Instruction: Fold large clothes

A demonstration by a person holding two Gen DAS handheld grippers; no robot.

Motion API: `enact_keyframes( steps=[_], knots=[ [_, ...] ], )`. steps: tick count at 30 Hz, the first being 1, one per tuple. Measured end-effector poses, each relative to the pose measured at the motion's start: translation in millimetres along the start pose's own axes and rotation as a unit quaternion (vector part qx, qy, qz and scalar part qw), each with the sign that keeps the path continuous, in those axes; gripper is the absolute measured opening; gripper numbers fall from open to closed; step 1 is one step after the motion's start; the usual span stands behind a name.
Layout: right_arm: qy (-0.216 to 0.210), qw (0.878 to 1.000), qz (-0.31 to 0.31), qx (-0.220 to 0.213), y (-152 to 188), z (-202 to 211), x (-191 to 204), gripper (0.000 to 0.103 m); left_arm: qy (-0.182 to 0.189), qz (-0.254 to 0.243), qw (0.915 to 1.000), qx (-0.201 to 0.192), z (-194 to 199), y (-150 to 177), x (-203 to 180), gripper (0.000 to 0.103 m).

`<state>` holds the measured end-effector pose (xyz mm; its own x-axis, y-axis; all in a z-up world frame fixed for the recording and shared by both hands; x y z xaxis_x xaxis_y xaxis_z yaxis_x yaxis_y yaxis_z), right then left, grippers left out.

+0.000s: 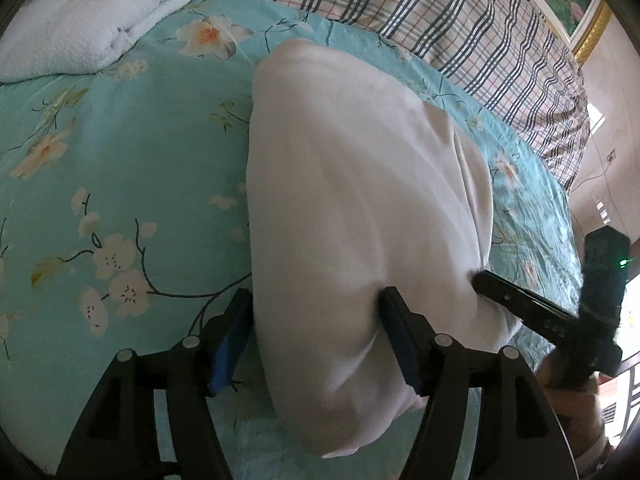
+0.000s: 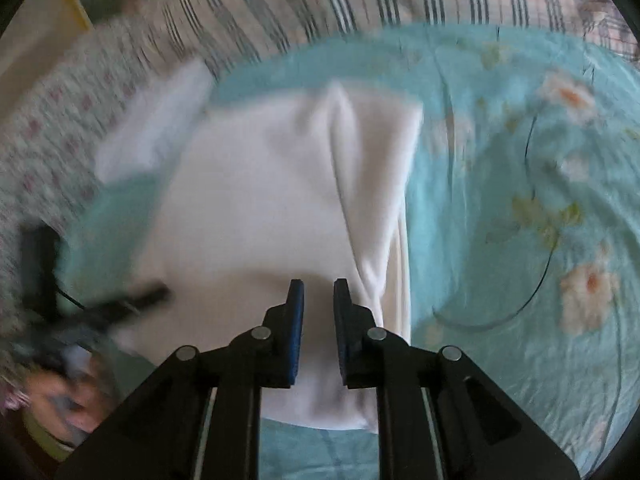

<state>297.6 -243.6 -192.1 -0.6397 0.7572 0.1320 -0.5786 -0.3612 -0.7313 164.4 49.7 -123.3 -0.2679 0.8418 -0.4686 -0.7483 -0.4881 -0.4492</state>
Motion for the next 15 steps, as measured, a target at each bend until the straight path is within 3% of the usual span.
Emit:
enact_keyframes(
  steps=[15],
  knots=[
    [0.008,1.000,-0.003,-0.005,10,10,0,0.014,-0.056,-0.026,0.9979,-0.015,23,10,-9,0.067]
  ],
)
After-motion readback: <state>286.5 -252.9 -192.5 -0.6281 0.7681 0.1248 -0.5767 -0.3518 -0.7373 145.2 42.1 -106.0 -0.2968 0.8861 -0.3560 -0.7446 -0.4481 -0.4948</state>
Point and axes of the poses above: each gripper's, at about its wrist camera, not at the fingertips, and z roughly against the way its jaws point, x to its left, y to its underside, the point moved 1 cm from there along -z, roughly the way its jaws point, and after that the axes turned 14 degrees about z, right-handed, at the moved point
